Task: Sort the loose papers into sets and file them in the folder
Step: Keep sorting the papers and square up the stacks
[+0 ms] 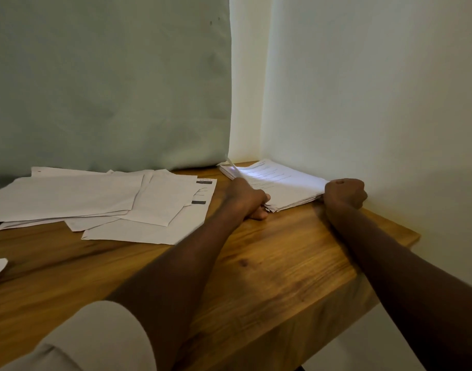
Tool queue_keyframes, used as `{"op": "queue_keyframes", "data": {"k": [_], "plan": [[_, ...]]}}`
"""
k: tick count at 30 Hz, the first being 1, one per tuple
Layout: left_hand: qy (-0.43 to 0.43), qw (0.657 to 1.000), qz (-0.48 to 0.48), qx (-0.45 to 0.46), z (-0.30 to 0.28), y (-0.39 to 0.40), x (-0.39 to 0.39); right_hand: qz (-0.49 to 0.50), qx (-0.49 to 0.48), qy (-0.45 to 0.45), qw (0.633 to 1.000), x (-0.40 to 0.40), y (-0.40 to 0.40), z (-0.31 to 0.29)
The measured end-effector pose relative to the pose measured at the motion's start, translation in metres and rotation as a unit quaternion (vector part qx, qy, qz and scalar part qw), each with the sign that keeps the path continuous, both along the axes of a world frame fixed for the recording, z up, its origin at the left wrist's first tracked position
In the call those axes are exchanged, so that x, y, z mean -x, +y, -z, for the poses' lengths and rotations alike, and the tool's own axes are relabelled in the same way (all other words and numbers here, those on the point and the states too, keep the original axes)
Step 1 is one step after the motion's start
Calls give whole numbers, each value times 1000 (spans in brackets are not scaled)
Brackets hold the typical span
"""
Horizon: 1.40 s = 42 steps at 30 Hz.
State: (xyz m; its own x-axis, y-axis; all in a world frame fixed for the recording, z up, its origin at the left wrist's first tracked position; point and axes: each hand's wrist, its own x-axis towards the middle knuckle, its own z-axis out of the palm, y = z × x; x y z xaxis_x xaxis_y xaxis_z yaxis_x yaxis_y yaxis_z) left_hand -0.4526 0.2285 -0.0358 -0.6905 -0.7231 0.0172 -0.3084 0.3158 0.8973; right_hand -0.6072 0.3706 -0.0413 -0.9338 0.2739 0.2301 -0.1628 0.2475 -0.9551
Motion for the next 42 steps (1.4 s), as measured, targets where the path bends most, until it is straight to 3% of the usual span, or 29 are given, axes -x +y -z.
{"op": "queue_keyframes", "data": {"k": [2, 6, 8, 10, 13, 15, 25, 29, 32, 35, 38, 42], "plan": [[-6, 999, -4, 38, 3, 2, 3, 8, -5, 14, 1000, -1, 0, -1], [74, 997, -18, 34, 12, 7, 5, 13, -11, 58, 998, 1, 0, 0], [27, 987, -25, 155, 12, 8, 2, 11, 0, 74, 997, 2, -1, 2], [-65, 939, -39, 337, 13, 9, -3, -8, 0, 49, 999, 6, -1, 4], [-136, 879, -15, 458, 15, 10, -5, -60, -13, 7, 998, 11, -3, 8], [-152, 871, -9, 468, 16, 8, -3, -81, -21, 14, 996, 14, -7, 9], [-190, 895, -2, 403, 16, -10, 3, -130, -44, 15, 990, 30, -16, 15], [-196, 895, 5, 400, 17, -10, 4, -108, -93, 20, 990, 25, -13, 13], [-152, 907, -5, 392, 17, -7, 4, -70, -170, 41, 982, 17, -12, 13], [-47, 929, -18, 366, 14, -5, -4, -37, -210, 125, 969, 2, -10, 9], [35, 930, -32, 364, 12, 0, -17, -88, -244, 284, 923, -17, -12, 8], [61, 910, -10, 411, 10, 12, -53, -197, -350, 417, 816, -51, -16, 10]]}}
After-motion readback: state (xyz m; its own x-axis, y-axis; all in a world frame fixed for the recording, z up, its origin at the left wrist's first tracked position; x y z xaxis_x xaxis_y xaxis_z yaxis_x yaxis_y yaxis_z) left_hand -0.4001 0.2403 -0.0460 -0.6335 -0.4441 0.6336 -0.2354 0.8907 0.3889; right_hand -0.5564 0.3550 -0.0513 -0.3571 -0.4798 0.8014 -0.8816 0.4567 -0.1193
